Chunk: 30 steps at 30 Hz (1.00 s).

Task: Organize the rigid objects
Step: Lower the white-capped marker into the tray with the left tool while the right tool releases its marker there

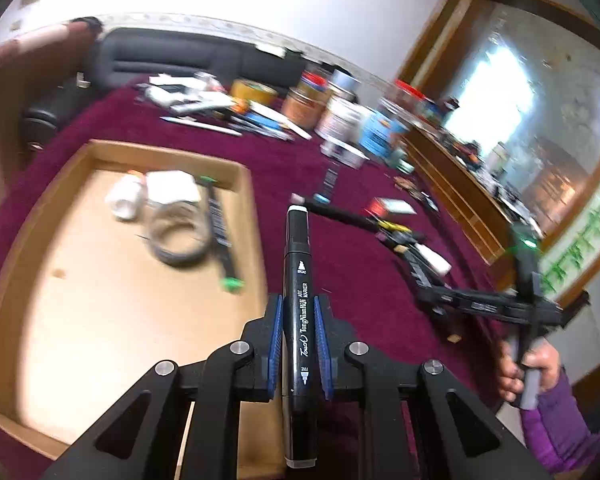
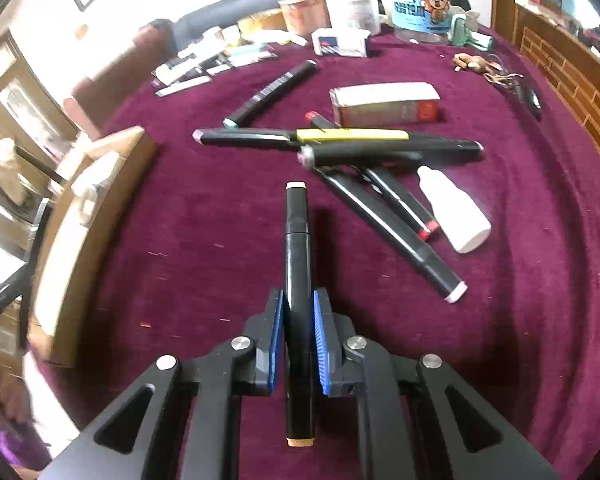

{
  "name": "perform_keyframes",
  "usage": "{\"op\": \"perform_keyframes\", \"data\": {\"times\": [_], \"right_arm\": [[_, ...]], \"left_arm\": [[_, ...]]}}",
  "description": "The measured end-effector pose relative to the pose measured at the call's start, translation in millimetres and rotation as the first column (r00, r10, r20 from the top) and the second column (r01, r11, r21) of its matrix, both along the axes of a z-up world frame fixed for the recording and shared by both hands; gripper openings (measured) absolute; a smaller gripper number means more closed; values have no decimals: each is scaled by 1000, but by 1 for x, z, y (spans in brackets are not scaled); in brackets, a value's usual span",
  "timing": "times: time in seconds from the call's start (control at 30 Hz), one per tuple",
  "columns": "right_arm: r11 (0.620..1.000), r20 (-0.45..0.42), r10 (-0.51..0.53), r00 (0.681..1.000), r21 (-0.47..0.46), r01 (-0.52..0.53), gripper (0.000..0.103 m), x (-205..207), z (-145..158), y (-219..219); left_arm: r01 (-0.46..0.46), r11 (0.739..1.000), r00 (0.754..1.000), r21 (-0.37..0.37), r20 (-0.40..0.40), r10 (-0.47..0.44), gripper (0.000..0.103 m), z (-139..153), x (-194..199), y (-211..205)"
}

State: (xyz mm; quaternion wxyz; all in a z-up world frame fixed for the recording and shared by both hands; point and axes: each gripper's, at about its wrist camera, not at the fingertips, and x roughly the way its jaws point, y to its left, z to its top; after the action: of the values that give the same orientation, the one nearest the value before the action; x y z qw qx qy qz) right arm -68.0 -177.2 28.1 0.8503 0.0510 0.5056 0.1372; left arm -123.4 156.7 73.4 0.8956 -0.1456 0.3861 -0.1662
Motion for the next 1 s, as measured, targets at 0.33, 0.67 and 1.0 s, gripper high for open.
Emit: {"op": "perform_keyframes", "data": {"times": [0.33, 0.67, 1.0], "right_arm": [[970, 7, 113, 994, 217, -112, 14, 0, 35, 50], [926, -45, 201, 979, 335, -175, 14, 27, 38, 126], [915, -102, 286, 953, 325, -240, 14, 43, 23, 208]], "left_arm": [[-157, 978, 987, 138, -15, 161, 16, 2, 37, 76], [-156, 966, 970, 207, -152, 189, 16, -30, 109, 109], [-184, 944, 943, 273, -223, 248, 16, -55, 156, 126]]}}
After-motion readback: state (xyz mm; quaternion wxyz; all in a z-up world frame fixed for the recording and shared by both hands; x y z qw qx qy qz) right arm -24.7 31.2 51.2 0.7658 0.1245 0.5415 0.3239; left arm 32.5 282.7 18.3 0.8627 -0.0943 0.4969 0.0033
